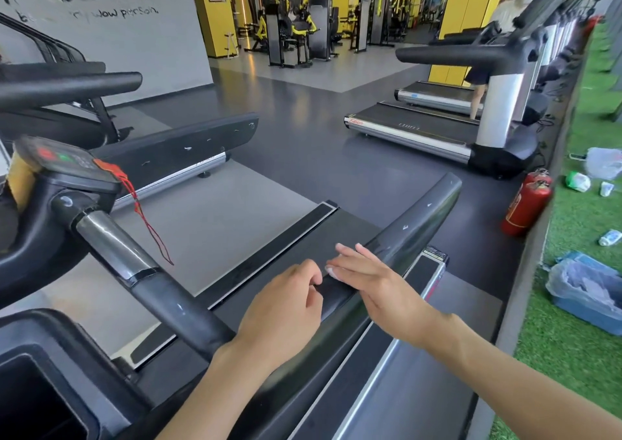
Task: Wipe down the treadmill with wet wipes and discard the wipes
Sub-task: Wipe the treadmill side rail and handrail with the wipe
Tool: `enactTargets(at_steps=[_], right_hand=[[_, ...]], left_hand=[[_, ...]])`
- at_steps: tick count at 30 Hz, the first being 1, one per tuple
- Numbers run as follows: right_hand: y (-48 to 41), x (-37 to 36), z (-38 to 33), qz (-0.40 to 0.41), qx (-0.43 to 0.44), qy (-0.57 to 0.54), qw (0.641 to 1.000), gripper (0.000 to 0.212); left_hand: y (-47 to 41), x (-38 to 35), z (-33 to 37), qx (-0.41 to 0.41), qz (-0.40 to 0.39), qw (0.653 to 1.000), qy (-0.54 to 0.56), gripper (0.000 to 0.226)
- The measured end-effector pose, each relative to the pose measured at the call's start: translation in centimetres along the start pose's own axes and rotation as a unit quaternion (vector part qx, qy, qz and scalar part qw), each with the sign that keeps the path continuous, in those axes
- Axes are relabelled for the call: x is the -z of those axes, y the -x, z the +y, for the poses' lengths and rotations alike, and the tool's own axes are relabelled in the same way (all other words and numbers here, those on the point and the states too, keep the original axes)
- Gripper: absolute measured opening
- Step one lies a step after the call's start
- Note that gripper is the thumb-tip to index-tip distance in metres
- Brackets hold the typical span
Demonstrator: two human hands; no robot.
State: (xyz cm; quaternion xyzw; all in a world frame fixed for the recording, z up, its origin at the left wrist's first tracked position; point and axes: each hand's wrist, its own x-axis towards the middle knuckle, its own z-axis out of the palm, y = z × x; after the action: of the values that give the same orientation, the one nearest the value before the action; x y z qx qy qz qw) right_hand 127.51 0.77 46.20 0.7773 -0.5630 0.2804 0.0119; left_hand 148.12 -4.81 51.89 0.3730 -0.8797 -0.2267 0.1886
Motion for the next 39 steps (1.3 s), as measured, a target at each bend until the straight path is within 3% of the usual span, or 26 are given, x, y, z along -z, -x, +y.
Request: enactTargets(at_steps=[12,15,18,20,23,33,39], right_hand=[[0.0,1.5,2.7,0.004,0.044,0.077,0.996,0.063],[0.0,2.5,5.6,0.004,-0.018,0.123,0.992,0.075],[-0.1,3.1,5.3,0.08,-0.105,0.136,0.982,0.078],[-0.3,2.1,2.2,0.114,-0.079,0.118,0.983,0.073],[0.4,-0.8,-1.4,0.075,-0.003,0.087,0.993,0.064],[0.8,-0.4,1.2,0.065,0.053,0.117,0.99,0.061],[0.9,0.6,3.0,0.053,0.041,0.159,0.985,0.065]], left_hand=[[0.5,0.1,-0.2,0.003,-0.002,1.0,0.002,0.013],[0.6,0.1,-0.1,0.012,-0.004,1.0,0.003,0.015],[0.6,0.0,0.1,0.02,-0.003,1.0,0.004,0.016],[0.2,0.2,0.3,0.026,0.006,1.0,-0.007,0.015],[-1.2,0.5,0.8,0.031,0.012,0.999,-0.025,0.015],[-1.5,-0.7,0.9,0.012,0.041,0.998,0.037,0.023],[-1.2,-0.5,0.8,0.0,0.044,0.998,0.035,0.024]])
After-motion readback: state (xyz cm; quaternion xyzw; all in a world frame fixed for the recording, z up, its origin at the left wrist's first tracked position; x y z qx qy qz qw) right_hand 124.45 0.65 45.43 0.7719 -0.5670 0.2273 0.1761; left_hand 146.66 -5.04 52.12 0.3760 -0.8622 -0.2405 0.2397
